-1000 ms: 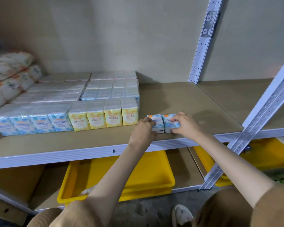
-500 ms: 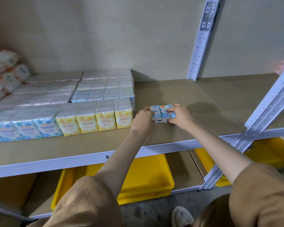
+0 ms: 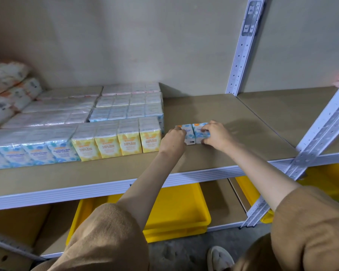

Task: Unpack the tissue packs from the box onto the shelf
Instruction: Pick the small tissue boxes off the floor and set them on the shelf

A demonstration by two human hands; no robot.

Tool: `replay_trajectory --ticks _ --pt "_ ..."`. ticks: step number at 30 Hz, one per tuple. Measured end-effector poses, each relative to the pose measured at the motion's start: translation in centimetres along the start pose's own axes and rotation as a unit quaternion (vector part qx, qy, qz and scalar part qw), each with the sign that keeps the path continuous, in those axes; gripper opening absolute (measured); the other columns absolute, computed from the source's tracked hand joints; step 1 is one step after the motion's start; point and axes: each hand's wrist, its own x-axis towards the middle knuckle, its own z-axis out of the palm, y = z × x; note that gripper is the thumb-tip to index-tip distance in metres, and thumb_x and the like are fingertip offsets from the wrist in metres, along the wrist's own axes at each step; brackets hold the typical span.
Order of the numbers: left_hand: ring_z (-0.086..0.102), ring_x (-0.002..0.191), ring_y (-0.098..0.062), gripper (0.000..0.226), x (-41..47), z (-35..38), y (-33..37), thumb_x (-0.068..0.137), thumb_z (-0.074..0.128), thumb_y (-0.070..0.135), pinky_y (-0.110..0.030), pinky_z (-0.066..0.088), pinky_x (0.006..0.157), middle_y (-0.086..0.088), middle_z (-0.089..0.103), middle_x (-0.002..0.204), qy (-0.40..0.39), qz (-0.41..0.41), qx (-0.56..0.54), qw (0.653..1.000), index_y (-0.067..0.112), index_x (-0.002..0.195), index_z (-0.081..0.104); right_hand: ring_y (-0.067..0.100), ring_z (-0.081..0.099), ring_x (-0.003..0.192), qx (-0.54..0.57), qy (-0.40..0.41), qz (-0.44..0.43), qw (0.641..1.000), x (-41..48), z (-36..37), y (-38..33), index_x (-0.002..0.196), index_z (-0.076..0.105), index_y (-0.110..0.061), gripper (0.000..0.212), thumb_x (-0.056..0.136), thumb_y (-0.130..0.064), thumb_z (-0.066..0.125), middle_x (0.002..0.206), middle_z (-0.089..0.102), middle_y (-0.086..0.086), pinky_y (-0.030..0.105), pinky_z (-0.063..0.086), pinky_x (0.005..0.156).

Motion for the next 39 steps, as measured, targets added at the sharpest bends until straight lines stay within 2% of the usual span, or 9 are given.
replay_trajectory --ticks 5,11,15,19,23,29,32,35,39 --pt "0.05 0.123 -0.028 0.043 -1.3 -0.8 0.3 0.092 0.051 0.012 -0.035 0.046 0.098 -0.012 0.047 0.139 0.002 0.016 0.01 1.0 0.005 0.135 0.045 0.031 0.053 0.113 -0.006 0.014 0.004 1.0 -1.1 -0.8 -0.4 0.124 0.058 -0.008 0.044 0.081 -0.012 0.066 0.124 0.052 0.015 0.03 0.043 0.094" --pt "0.047 0.126 -0.027 0.042 -5.1 -1.7 1.1 0.093 0.048 0.011 -0.035 0.045 0.098 -0.011 0.047 0.14 0.011 0.029 -0.028 0.999 0.007 0.135 0.046 0.026 0.046 0.124 0.008 0.017 -0.02 1.0 -5.2 -1.4 -1.6 0.125 0.056 -0.008 0.041 0.085 -0.005 0.058 0.133 0.051 0.013 0.026 0.036 0.095" --pt "0.051 0.123 -0.026 0.04 -9.2 -1.6 1.1 0.095 0.046 0.014 -0.035 0.045 0.095 -0.01 0.05 0.138 0.011 0.03 -0.062 0.998 0.009 0.134 0.047 0.026 0.055 0.114 0.037 0.021 -0.043 0.998 -9.6 -0.9 -2.3 0.121 0.06 -0.006 0.038 0.084 -0.008 0.06 0.125 0.059 0.014 0.033 0.045 0.094" --pt "0.054 0.12 -0.027 0.036 -13.6 0.2 0.4 0.095 0.047 0.016 -0.037 0.045 0.097 -0.01 0.055 0.133 -0.013 0.021 -0.087 0.996 0.009 0.13 0.052 0.026 0.055 0.113 0.069 0.007 -0.063 0.996 -13.7 1.5 -2.5 0.12 0.061 -0.007 0.035 0.086 -0.014 0.062 0.122 0.061 0.011 0.032 0.043 0.094" --pt "0.056 0.117 -0.028 0.033 -17.2 3.8 -1.1 0.095 0.048 0.018 -0.036 0.046 0.093 -0.009 0.058 0.131 -0.049 -0.025 -0.089 0.994 0.01 0.126 0.056 0.023 0.057 0.11 0.106 -0.038 -0.055 0.992 -16.7 6.1 -2.3 0.118 0.062 -0.008 0.034 0.085 -0.018 0.063 0.12 0.062 0.01 0.03 0.045 0.09" --pt "0.055 0.119 -0.03 0.036 -20.2 10.9 -3.9 0.094 0.049 0.015 -0.037 0.047 0.095 -0.009 0.054 0.136 -0.138 -0.113 -0.104 0.979 0.01 0.13 0.053 0.026 0.057 0.113 0.11 -0.164 -0.012 0.98 -18.7 14.7 -1.6 0.122 0.06 -0.008 0.036 0.087 -0.018 0.059 0.125 0.061 0.013 0.032 0.047 0.091" --pt "0.056 0.119 -0.031 0.037 -20.9 14.9 -5.8 0.094 0.049 0.013 -0.038 0.047 0.095 -0.013 0.055 0.135 -0.193 -0.149 -0.108 0.964 0.007 0.13 0.053 0.028 0.058 0.113 0.112 -0.214 0.029 0.97 -19.0 18.9 -1.0 0.12 0.06 -0.005 0.035 0.087 -0.016 0.06 0.124 0.062 0.014 0.033 0.047 0.09" --pt "0.058 0.115 -0.032 0.032 -21.8 18.9 -7.7 0.094 0.046 0.01 -0.038 0.048 0.091 -0.018 0.061 0.126 -0.243 -0.191 -0.108 0.945 0.002 0.121 0.059 0.032 0.06 0.108 0.12 -0.257 0.086 0.955 -19.2 22.9 -0.2 0.114 0.062 0.001 0.031 0.087 -0.014 0.06 0.119 0.065 0.018 0.037 0.048 0.089" --pt "0.055 0.118 -0.026 0.023 -23.5 24.1 -10.1 0.094 0.046 0.015 -0.031 0.043 0.095 -0.016 0.06 0.127 -0.275 -0.259 -0.131 0.916 0.009 0.11 0.062 0.03 0.057 0.116 0.138 -0.291 0.149 0.935 -19.9 27.7 1.4 0.115 0.062 0.001 0.029 0.089 -0.01 0.055 0.124 0.062 0.019 0.03 0.045 0.089"
